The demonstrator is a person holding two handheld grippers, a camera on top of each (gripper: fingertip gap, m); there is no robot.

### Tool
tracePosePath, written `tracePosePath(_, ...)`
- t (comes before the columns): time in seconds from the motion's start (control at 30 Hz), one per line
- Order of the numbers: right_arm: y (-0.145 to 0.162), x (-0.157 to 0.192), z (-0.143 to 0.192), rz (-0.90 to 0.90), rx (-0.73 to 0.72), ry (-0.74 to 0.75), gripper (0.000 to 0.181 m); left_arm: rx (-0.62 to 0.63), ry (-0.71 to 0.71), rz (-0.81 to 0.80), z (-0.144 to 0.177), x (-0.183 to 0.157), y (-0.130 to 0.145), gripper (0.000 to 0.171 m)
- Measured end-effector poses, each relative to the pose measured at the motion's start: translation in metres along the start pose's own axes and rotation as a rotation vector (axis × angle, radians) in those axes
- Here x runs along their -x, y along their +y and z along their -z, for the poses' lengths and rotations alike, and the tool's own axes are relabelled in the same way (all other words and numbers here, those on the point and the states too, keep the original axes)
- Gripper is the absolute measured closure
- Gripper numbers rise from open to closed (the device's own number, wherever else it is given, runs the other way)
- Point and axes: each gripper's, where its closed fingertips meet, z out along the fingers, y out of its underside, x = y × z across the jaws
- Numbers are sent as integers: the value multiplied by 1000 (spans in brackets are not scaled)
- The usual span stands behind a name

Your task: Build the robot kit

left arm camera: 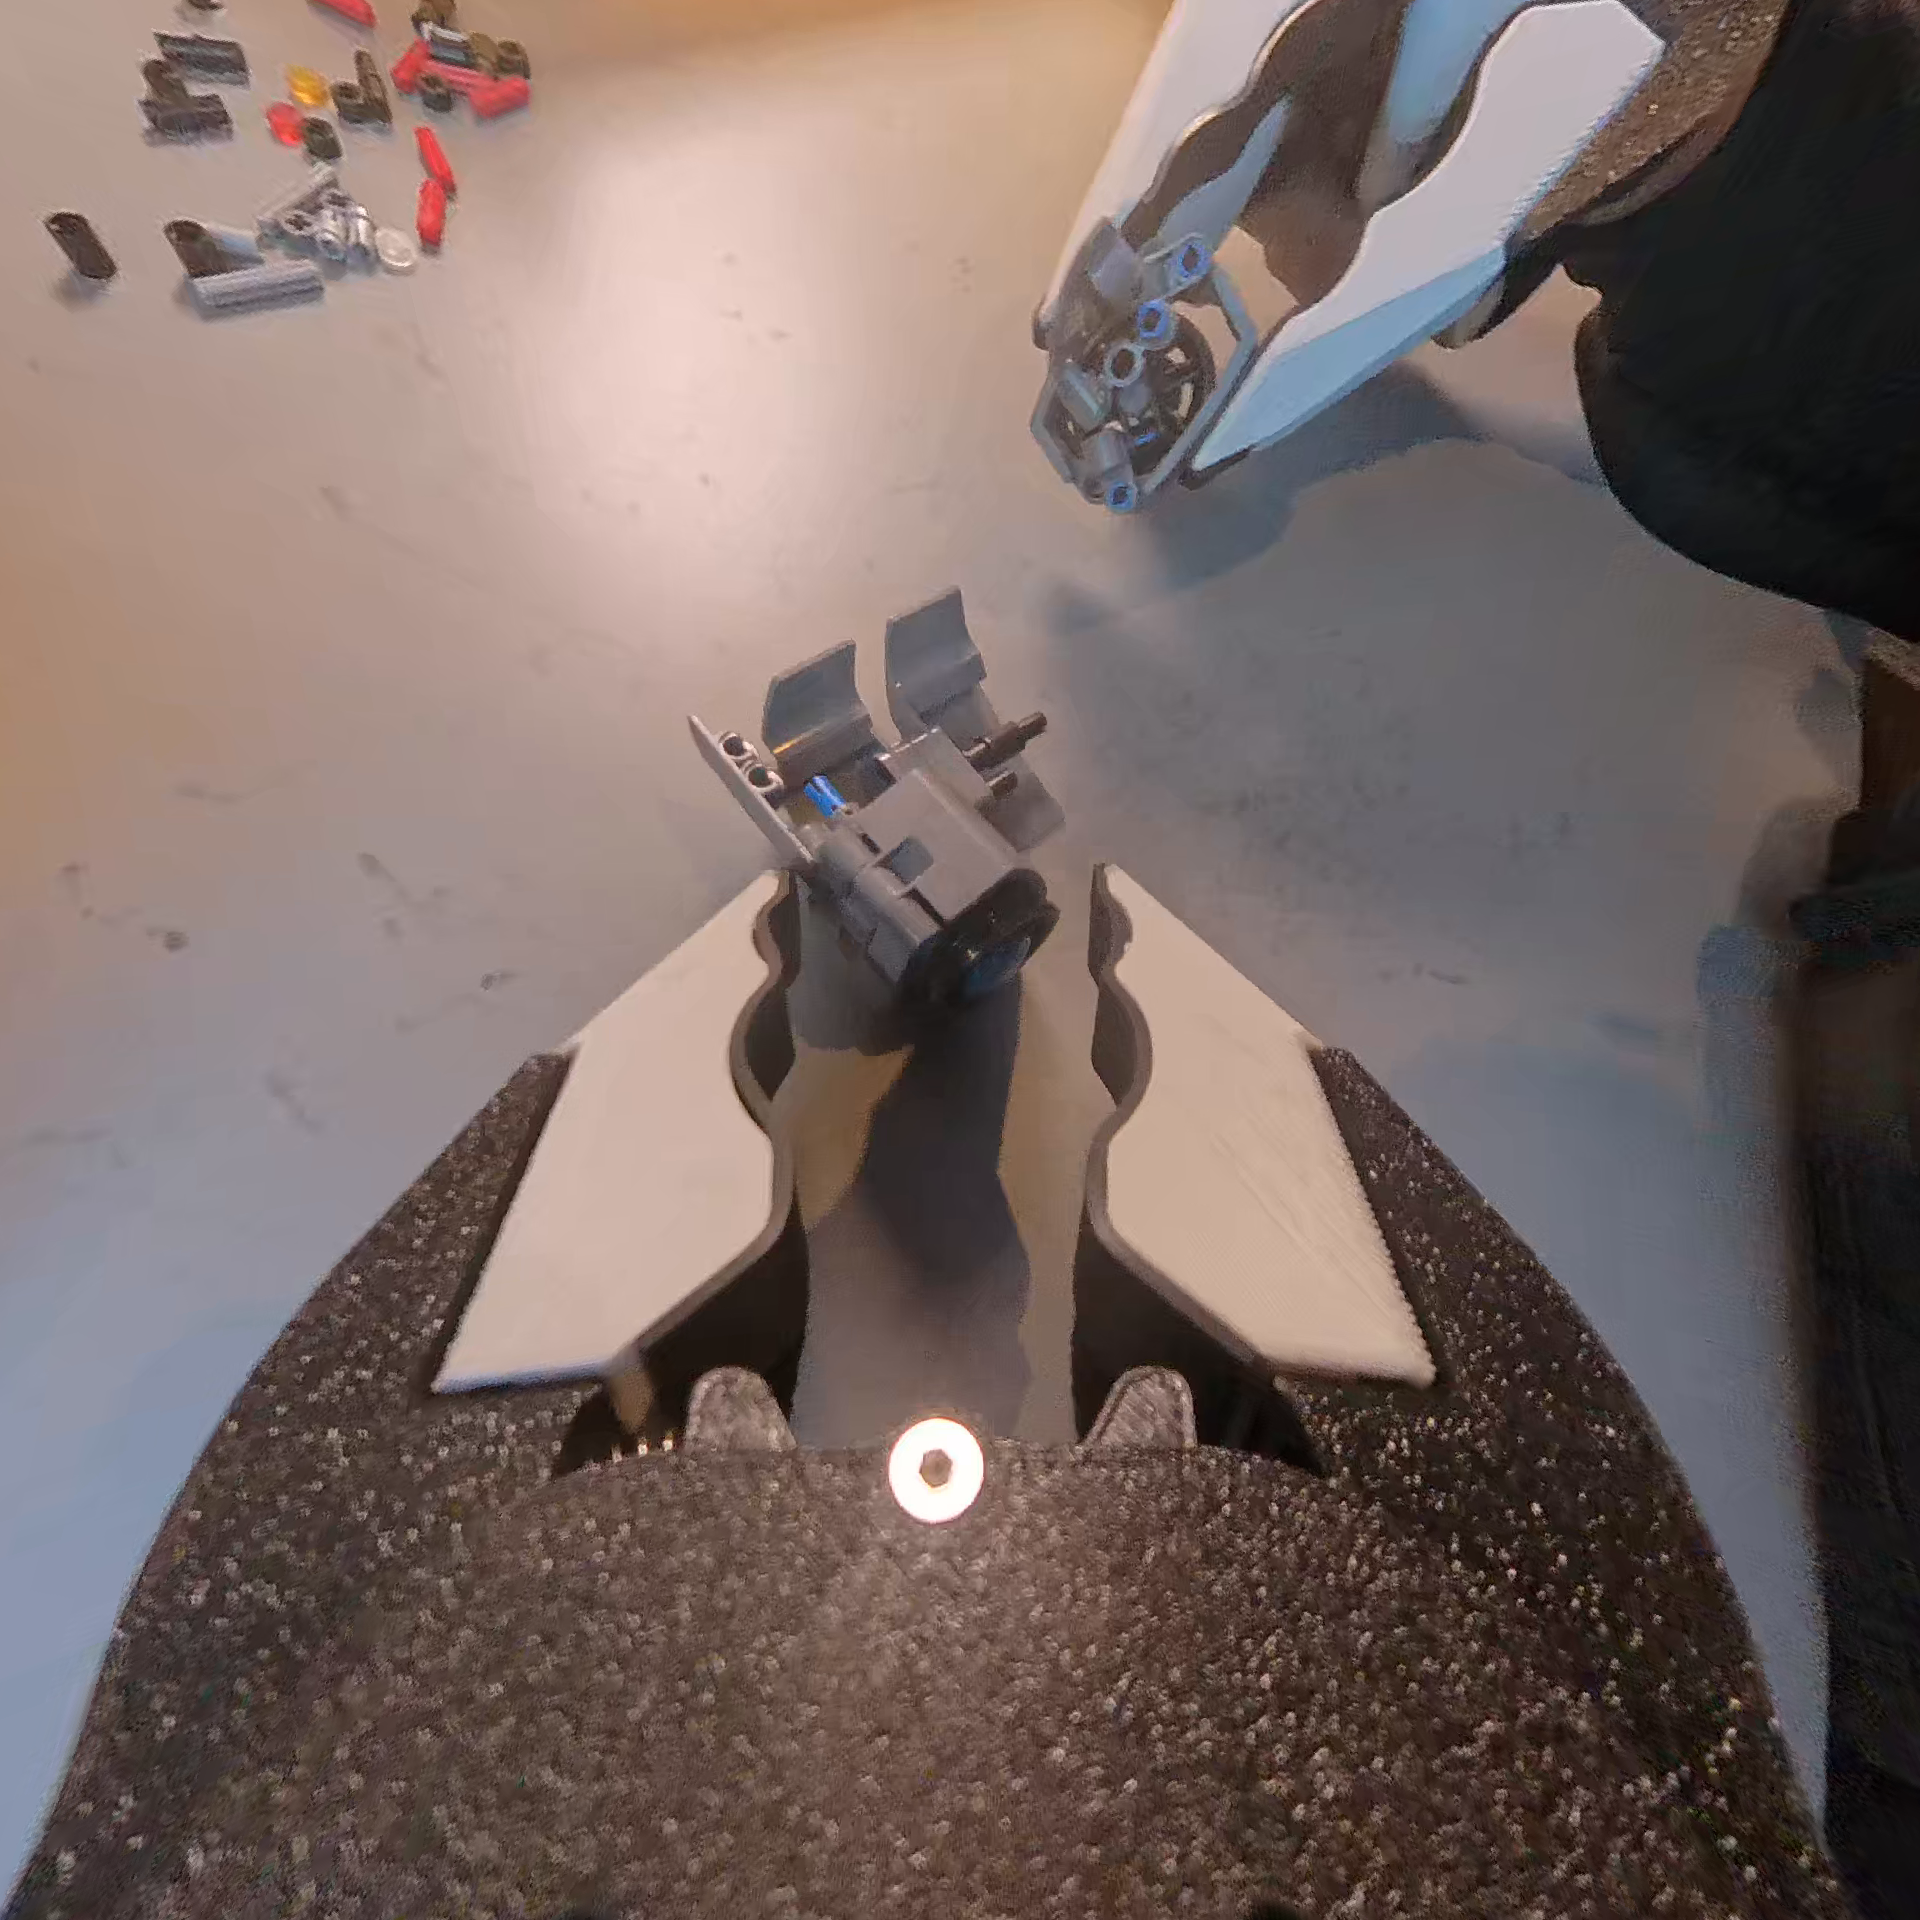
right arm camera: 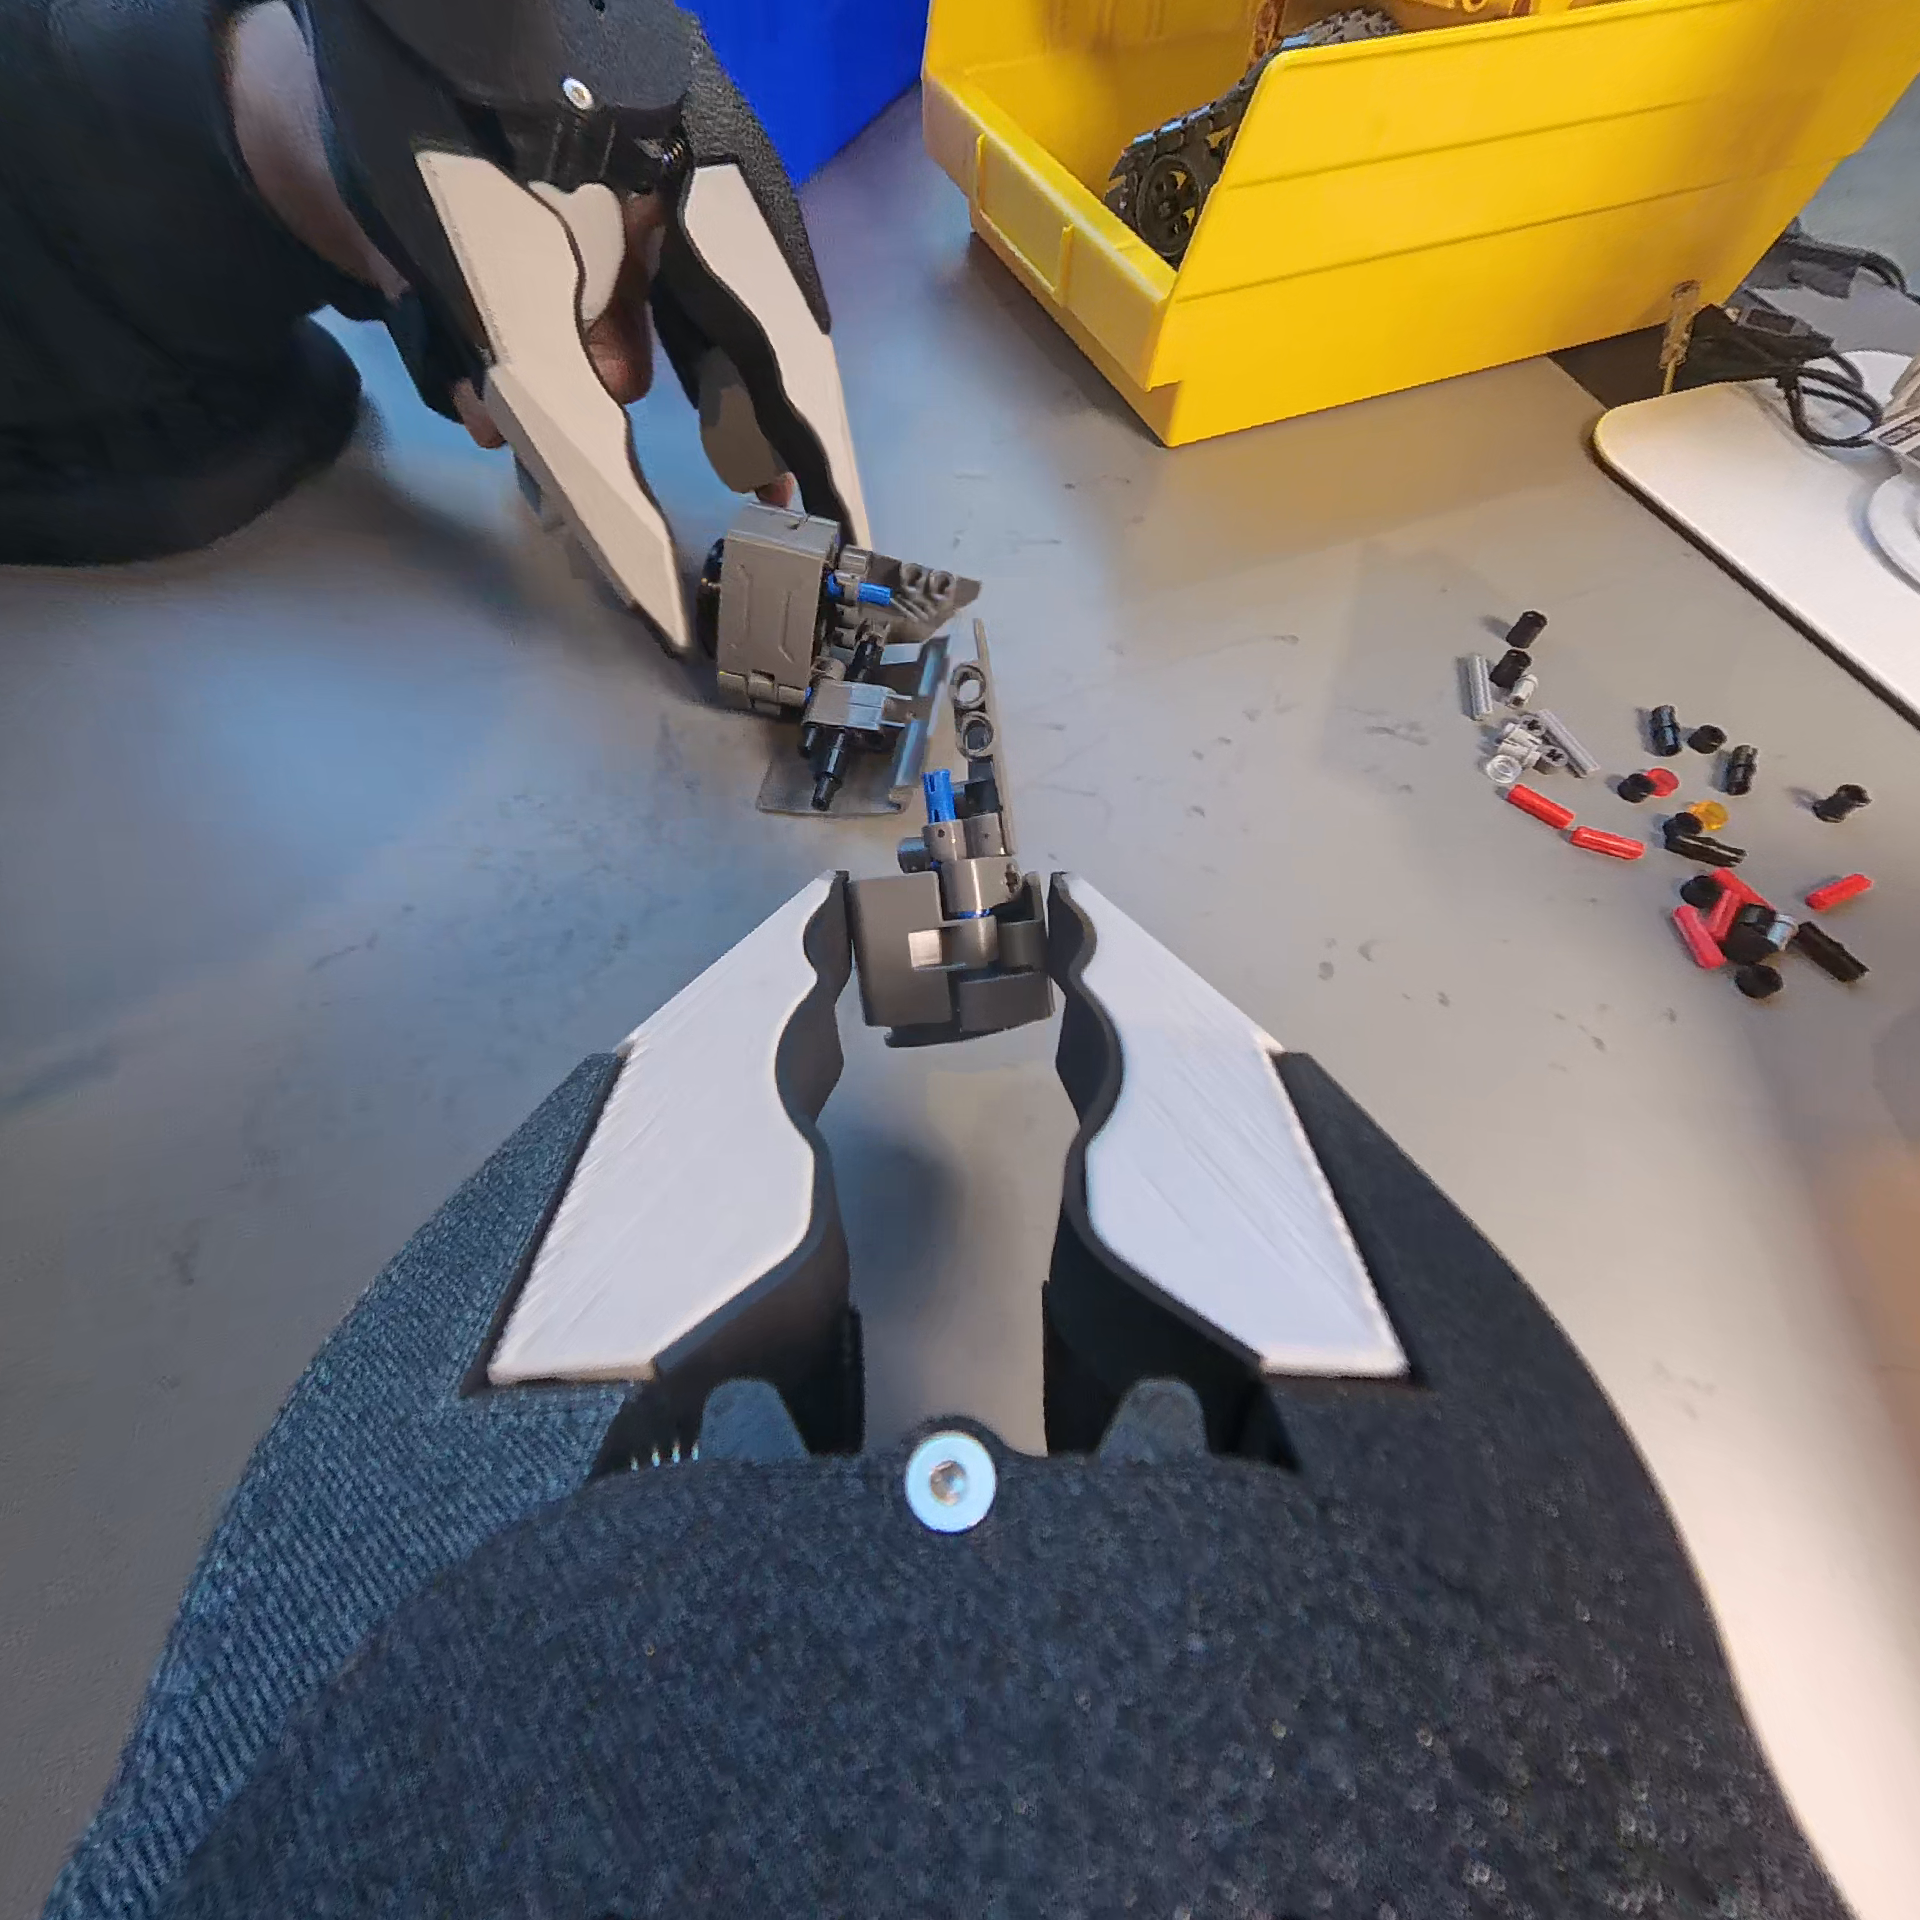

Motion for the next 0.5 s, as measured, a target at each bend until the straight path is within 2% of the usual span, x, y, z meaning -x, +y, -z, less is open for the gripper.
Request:
tracePosePath(0.23, 5, -1, -3, -28, 7, -7, 145, -37, 49, 9, 11, -4, -3, 116)
tracePosePath(0.5, 5, 1, -5, -36, 7, -21, 145, -120, 27, 15, 3, 5, -12, 108)
